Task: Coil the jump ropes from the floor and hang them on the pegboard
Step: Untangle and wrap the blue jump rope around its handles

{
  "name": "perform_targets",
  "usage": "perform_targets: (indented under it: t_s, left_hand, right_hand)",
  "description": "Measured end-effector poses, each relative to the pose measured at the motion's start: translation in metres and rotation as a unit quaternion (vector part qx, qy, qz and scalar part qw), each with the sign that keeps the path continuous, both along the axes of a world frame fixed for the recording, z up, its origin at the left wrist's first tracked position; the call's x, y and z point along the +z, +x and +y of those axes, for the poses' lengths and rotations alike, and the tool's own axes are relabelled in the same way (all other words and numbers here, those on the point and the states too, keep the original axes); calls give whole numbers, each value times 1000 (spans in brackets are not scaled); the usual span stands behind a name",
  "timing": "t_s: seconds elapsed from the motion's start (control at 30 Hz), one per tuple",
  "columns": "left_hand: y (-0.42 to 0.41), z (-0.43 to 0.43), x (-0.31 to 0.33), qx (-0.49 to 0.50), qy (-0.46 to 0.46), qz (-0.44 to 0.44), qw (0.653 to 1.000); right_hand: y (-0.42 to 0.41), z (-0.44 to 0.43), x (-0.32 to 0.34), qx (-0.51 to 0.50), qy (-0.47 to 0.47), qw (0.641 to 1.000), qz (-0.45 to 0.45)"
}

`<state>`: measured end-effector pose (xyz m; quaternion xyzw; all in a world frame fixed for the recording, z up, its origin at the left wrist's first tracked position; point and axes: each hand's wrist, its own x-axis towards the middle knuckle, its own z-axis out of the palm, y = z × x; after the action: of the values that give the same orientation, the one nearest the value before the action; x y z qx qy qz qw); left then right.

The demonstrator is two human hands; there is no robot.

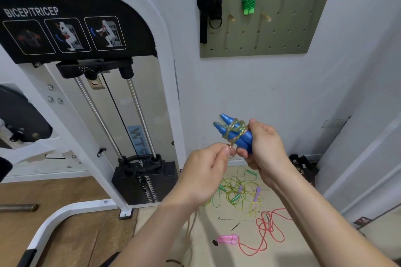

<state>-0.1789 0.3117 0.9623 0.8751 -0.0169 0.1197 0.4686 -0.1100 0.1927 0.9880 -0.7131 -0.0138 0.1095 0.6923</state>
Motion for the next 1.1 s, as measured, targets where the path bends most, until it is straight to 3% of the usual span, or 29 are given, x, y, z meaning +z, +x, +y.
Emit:
perform_targets:
  t_s: [0.1, 0.17, 0.3, 0.4, 0.6, 0.7, 0.8, 0.9, 1.1]
  left_hand:
    - [-3, 0, 1, 2, 243, -25, 970]
    - [-3, 1, 2, 9, 305, -46, 951]
    - [-2, 5, 11, -5, 317, -79, 945]
    - [4, 10, 13, 3, 333, -101, 938]
    - [9, 21, 10, 3, 320, -165, 933]
    - [8, 25, 9, 11, 263, -152, 953]
    - [13, 29, 8, 1, 108, -36, 994]
    - [17, 27, 8, -39, 17, 52, 998]
    - [17, 32, 11, -94, -96, 97, 986]
  right_hand:
    - [7, 4, -7, -46, -95, 991, -87]
    - [9, 5, -13, -50, -214, 956, -193]
    - [2, 5, -10, -34, -355, 889, -288]
    - [2, 8, -5, 5, -445, 849, -284]
    - [0, 9, 0, 95, -516, 802, -287]
    - [-1, 7, 2, 142, -523, 795, -273]
    - [1, 3, 7, 199, -506, 800, -256]
    - [3, -2, 11, 262, -487, 791, -260]
    - [4, -10, 12, 348, -341, 859, -160]
